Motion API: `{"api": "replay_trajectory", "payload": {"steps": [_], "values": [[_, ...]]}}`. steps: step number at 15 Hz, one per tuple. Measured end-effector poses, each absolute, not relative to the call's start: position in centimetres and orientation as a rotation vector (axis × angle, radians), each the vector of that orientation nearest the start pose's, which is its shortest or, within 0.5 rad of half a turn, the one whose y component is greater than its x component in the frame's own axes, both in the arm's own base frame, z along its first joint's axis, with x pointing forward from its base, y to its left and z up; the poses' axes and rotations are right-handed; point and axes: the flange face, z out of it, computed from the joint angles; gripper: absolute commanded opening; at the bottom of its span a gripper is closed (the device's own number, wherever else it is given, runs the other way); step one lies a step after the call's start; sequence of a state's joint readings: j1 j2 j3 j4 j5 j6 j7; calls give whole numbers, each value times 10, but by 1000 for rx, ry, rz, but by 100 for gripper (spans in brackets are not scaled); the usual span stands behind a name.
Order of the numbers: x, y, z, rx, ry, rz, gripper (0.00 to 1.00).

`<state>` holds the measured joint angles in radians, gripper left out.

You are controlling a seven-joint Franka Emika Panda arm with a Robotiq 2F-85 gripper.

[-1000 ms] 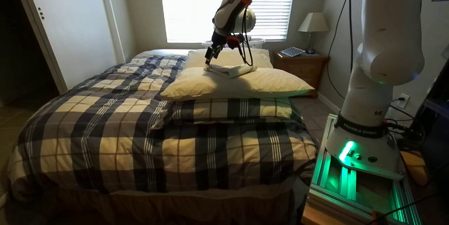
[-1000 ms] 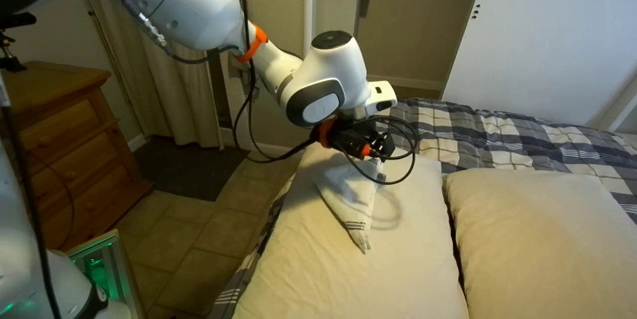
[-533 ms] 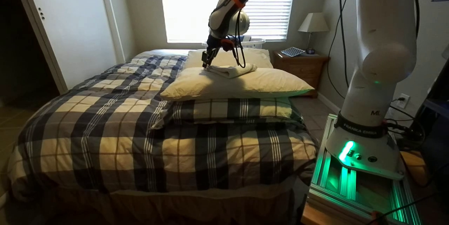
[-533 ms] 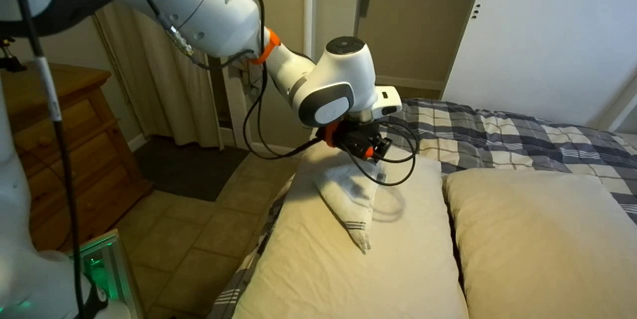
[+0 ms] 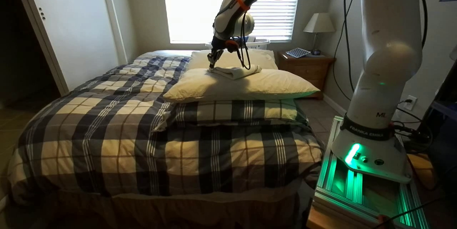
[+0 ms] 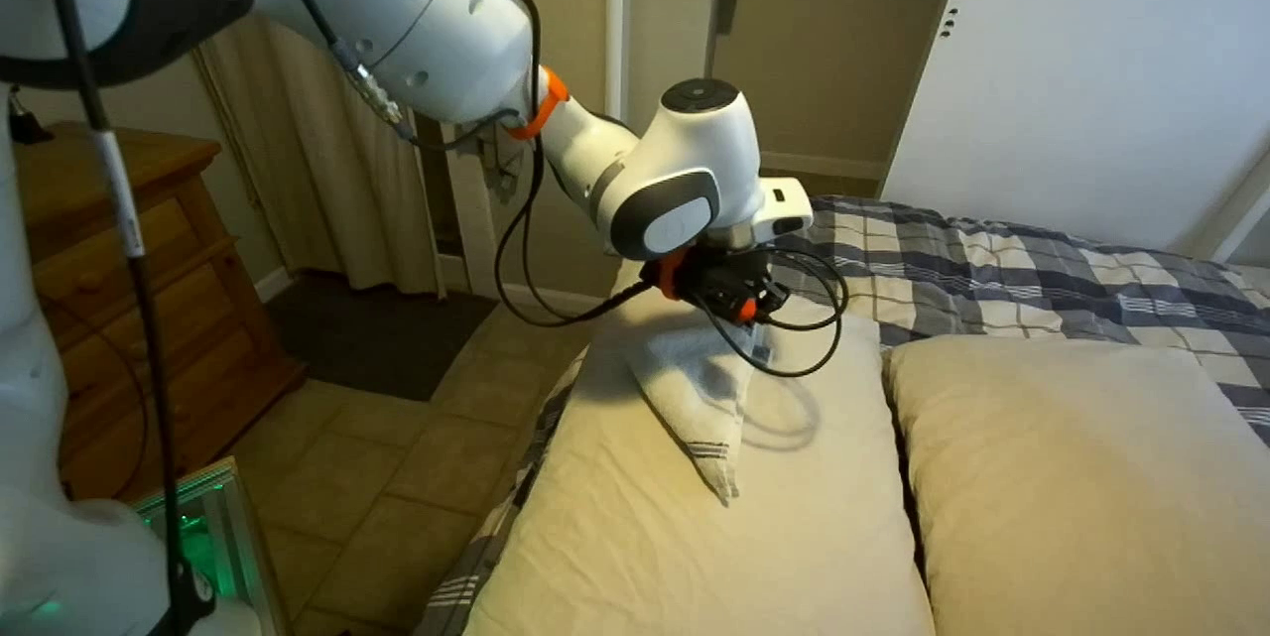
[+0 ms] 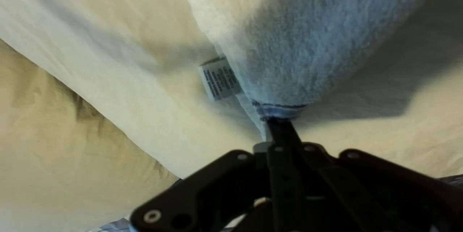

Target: Unfold the towel on the pillow

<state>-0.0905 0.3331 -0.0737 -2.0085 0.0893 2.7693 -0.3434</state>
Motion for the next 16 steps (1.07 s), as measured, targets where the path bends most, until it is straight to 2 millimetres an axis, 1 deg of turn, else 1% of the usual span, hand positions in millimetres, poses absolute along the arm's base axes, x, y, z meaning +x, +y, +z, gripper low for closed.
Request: {"api": "replay_trajectory", "payload": {"steps": [5, 9, 11, 13, 16], "values": [[626, -109, 338, -3160, -189, -614, 0], [614, -116, 352, -3159, -167, -505, 0], [603, -123, 362, -3157, -142, -437, 0], [588, -132, 370, -3154, -110, -369, 0], [558, -143, 377, -3141, -66, -246, 0]]}}
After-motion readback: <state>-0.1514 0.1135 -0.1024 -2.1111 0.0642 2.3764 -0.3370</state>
